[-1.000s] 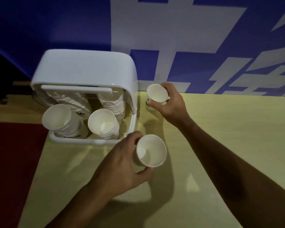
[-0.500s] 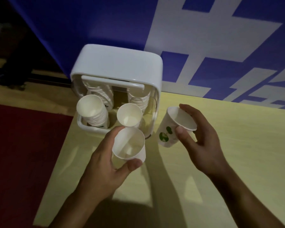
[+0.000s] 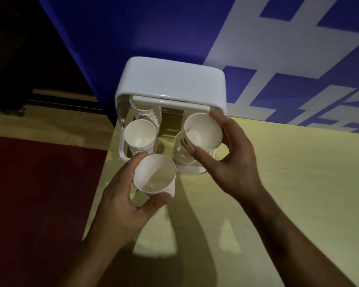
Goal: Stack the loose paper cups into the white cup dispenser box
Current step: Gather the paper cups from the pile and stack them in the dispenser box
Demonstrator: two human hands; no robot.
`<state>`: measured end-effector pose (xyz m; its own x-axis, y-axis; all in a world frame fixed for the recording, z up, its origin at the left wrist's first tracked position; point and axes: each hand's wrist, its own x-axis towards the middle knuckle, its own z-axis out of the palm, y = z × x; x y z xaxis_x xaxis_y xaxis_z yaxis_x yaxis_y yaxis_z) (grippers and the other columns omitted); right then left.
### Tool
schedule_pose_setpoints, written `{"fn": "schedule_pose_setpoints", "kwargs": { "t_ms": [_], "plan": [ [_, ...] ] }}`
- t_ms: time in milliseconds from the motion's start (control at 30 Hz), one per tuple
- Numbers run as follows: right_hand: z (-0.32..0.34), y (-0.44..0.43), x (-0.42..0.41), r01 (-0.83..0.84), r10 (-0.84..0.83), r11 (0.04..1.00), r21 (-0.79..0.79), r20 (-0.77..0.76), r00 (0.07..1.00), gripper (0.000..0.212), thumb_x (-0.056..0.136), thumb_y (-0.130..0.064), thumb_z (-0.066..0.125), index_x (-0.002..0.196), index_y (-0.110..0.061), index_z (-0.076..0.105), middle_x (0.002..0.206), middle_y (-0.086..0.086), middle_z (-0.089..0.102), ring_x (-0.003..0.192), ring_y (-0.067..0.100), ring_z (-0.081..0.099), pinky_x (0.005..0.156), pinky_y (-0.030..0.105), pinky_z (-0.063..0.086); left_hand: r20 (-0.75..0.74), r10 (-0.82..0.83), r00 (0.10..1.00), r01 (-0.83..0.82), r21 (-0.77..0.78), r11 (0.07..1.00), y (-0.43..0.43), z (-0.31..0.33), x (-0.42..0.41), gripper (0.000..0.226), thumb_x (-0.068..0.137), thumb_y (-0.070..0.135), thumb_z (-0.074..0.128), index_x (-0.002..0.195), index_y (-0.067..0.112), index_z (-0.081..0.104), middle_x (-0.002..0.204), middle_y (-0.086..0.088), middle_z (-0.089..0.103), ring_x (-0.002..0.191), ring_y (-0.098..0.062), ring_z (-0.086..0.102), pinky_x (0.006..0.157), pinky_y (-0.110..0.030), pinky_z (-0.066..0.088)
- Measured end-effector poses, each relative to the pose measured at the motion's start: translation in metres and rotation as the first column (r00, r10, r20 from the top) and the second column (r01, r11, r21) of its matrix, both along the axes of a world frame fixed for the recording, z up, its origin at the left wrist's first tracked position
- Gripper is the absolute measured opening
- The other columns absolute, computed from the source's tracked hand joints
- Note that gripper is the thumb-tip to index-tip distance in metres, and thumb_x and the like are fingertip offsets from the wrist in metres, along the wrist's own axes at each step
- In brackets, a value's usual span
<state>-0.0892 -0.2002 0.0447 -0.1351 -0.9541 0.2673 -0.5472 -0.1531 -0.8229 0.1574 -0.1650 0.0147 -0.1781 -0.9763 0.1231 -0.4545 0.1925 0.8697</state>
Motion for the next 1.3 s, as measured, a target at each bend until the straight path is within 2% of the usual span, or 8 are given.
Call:
{"fn": "schedule_pose_setpoints", "kwargs": {
  "t_ms": [267,400,533,600,733,867,1033,1300],
  "plan": [
    [-0.035,-0.003,0.012,0.009,0.0,0.996,0.094,-0.096,0.995,0.071,0.082,-0.044,0.084,0.142,-0.025,0.053,0.131,-0.02,0.053,0.114,-0.015,0.047,0.093,0.003,0.038,-0.004,-0.018,1.0,0.018,0.015,1.0,0.002,0.001,0.007,0.085,0.088,0.075,0.059,0.149,0.017,0.048,0.145,0.008,0.058,0.131,-0.004,0.054,0.098,-0.009,0.042],
    [-0.052,-0.008,0.016,0.024,-0.014,0.993,0.113,-0.092,0.996,0.069,0.086,-0.043,0.08,0.145,-0.024,0.05,0.137,-0.02,0.049,0.124,-0.004,0.046,0.104,0.026,0.045,0.006,-0.009,1.0,0.009,0.024,1.0,-0.001,-0.001,0.005,0.077,0.086,0.065,0.066,0.148,0.022,0.048,0.141,0.009,0.059,0.127,-0.009,0.058,0.095,-0.011,0.045],
    [-0.061,-0.009,0.02,0.007,-0.002,0.989,0.151,-0.035,0.999,0.071,0.087,-0.042,0.077,0.148,-0.02,0.048,0.143,-0.008,0.053,0.13,0.009,0.05,0.108,0.038,0.047,0.005,0.019,1.0,-0.019,0.009,1.0,-0.005,-0.001,0.003,0.078,0.082,0.059,0.071,0.146,0.02,0.05,0.138,0.009,0.061,0.123,-0.015,0.061,0.092,-0.031,0.055],
    [-0.059,-0.008,0.02,0.003,0.003,0.984,0.179,-0.032,0.999,0.073,0.087,-0.043,0.077,0.15,-0.021,0.047,0.146,-0.006,0.053,0.134,0.01,0.048,0.111,0.037,0.045,-0.017,0.016,1.0,-0.017,-0.004,1.0,-0.008,0.0,0.001,0.077,0.081,0.055,0.073,0.145,0.018,0.051,0.137,0.011,0.06,0.122,-0.014,0.062,0.091,-0.033,0.055],
    [-0.036,0.008,0.018,0.059,-0.059,0.986,0.154,0.0,0.998,0.059,0.095,-0.044,0.071,0.148,-0.025,0.051,0.143,-0.02,0.05,0.134,-0.009,0.043,0.11,0.012,0.035,-0.04,-0.01,0.999,0.008,-0.052,0.999,-0.01,0.009,-0.008,0.078,0.08,0.049,0.081,0.145,0.017,0.051,0.137,0.017,0.059,0.121,-0.011,0.061,0.092,-0.016,0.05],
    [0.002,0.03,0.014,-0.038,0.012,0.992,0.122,0.202,0.979,0.053,0.099,-0.043,0.063,0.147,-0.024,0.055,0.139,-0.013,0.063,0.134,0.01,0.056,0.11,0.034,0.046,-0.071,-0.006,0.997,0.004,-0.03,1.0,-0.02,0.031,-0.027,0.077,0.073,0.052,0.089,0.138,0.031,0.053,0.13,0.03,0.059,0.116,-0.003,0.062,0.087,-0.009,0.048],
    [0.024,0.025,0.006,-0.115,0.09,0.989,0.089,0.247,0.965,0.044,0.101,-0.034,0.061,0.145,-0.03,0.055,0.139,-0.015,0.064,0.131,0.017,0.059,0.107,0.049,0.05,-0.104,-0.102,0.989,0.097,-0.053,0.994,-0.051,0.049,-0.06,0.074,0.074,0.039,0.093,0.137,0.024,0.056,0.128,0.012,0.065,0.119,-0.014,0.064,0.087,-0.022,0.057],
    [0.004,0.006,-0.002,-0.064,0.033,0.99,0.129,0.233,0.972,0.037,0.103,-0.034,0.057,0.138,-0.046,0.053,0.135,-0.028,0.062,0.129,0.005,0.058,0.104,0.03,0.05,0.007,-0.091,0.996,0.091,-0.091,0.992,-0.078,0.028,-0.077,0.077,0.078,0.049,0.087,0.144,0.025,0.056,0.132,0.01,0.065,0.12,-0.008,0.06,0.094,-0.02,0.051]
  ]
}}
